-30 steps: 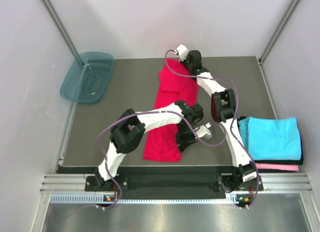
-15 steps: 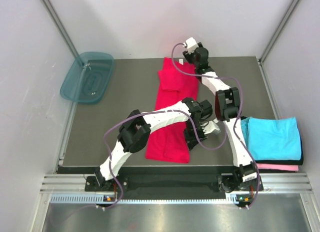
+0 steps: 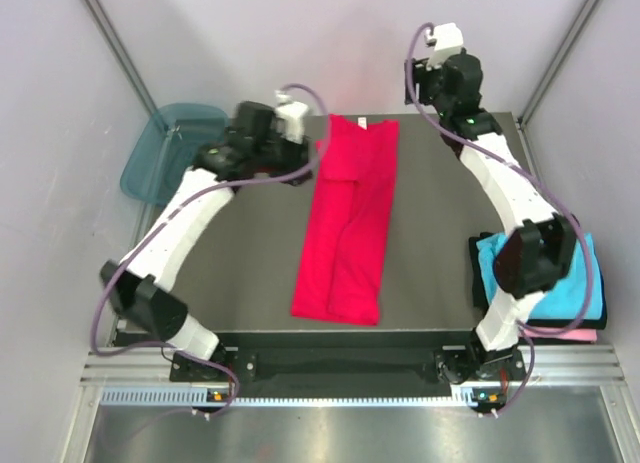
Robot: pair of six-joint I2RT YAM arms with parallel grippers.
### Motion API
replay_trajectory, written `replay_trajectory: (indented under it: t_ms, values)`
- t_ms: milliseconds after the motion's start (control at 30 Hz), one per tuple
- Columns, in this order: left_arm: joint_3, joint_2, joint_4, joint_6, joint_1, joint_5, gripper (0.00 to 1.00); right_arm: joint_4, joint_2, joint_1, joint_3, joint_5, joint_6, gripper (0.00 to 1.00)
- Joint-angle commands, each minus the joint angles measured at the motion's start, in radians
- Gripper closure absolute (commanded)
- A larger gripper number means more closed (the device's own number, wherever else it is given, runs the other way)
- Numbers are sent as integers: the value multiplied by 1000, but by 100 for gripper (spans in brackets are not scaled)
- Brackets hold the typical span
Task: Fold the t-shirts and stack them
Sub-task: Fold the tshirt
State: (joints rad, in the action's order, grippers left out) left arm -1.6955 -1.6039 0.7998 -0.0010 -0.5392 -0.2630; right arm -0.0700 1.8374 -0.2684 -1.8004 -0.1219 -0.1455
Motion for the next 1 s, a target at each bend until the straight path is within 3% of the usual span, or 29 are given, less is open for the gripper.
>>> replay_trajectory:
  t_ms: [0, 33, 300, 400, 533, 767, 967]
  values:
    - [146, 114, -80, -192, 76, -21, 57, -269, -131, -6, 145, 166, 260, 27]
    - [170, 146, -85, -211, 111, -34, 57, -286, -177, -5, 265, 213, 292, 29]
    - [439, 197, -53, -419, 238, -154, 49, -459, -455, -5, 728, 695, 647, 38]
    - [558, 194, -56, -470, 257, -206, 46, -481, -538, -98, 908, 694, 664, 37]
    - [700, 197, -85, -517, 257, -242, 44, -458, -570, -175, 1028, 696, 716, 36]
    - [910, 188, -132, -577, 258, -269, 41, -432, -505, -209, 1136, 694, 802, 37]
    - [982, 157, -207, -613, 257, -286, 41, -341, -446, -275, 1219, 709, 889, 42]
